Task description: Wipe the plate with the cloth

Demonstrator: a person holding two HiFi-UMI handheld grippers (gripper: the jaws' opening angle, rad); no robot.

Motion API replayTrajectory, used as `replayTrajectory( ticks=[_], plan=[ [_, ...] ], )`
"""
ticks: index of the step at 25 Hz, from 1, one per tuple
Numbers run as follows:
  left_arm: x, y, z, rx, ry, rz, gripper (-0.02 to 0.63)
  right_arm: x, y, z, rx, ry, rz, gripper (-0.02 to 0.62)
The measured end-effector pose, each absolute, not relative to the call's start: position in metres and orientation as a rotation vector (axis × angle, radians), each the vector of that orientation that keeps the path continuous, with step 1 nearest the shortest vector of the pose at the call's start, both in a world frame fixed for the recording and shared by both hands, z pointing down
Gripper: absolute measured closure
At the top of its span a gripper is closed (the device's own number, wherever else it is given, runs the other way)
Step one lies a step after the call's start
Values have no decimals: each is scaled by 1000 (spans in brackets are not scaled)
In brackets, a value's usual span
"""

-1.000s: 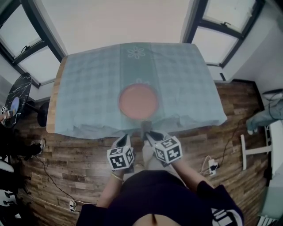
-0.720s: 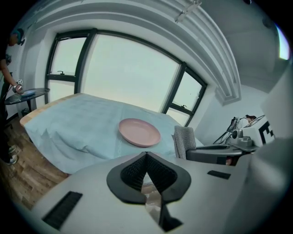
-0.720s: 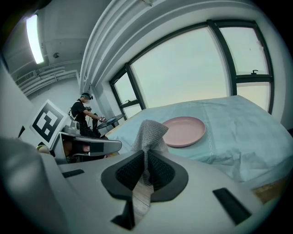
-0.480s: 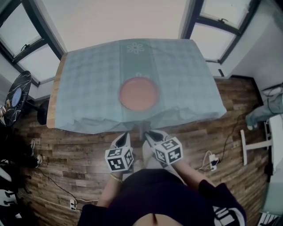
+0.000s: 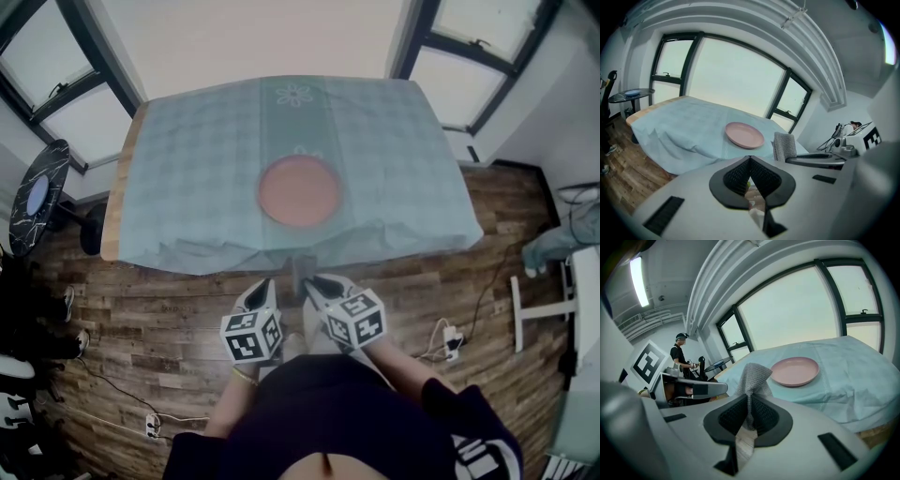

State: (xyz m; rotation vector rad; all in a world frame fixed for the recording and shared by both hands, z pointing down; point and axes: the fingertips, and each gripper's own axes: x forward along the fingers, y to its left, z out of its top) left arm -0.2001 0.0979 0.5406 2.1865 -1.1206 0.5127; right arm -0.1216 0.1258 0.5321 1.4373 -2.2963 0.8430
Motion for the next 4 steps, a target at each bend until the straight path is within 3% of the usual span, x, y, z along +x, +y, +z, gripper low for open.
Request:
replayTrajectory(
  ticks=[4],
  plan=[
    [-202,99,541,2177,-1116,510,592,-124,122,530,1439,-2304,849,563]
  ],
)
